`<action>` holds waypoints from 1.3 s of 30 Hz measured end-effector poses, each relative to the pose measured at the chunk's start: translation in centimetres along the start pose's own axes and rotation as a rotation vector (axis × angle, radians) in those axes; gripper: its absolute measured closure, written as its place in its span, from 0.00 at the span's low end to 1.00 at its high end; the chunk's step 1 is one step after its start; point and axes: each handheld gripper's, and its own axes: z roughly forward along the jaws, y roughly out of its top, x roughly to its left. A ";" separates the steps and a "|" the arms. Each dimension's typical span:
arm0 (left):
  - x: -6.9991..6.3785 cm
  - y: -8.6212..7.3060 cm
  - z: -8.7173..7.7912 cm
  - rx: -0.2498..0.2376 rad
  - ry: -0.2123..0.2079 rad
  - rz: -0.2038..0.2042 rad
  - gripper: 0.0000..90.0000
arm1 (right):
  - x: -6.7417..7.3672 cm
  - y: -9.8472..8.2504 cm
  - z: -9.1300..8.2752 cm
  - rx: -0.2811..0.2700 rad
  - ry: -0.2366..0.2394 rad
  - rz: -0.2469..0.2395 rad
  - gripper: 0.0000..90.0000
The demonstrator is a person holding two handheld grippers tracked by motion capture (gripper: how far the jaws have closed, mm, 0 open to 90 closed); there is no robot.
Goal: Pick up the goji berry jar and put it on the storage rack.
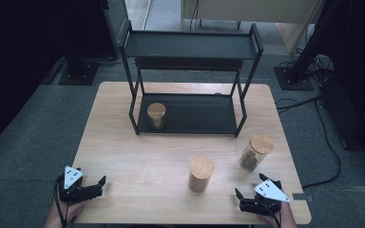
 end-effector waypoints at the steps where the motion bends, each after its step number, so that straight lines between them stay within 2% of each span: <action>1: 0.0 0.0 0.0 0.000 0.000 0.001 0.02 | 0.1 0.0 0.0 -0.001 0.004 -0.004 0.00; 39: 0.0 0.0 0.0 -0.001 -0.001 -0.001 0.02 | 4.8 2.3 2.2 -0.040 0.100 -0.025 0.00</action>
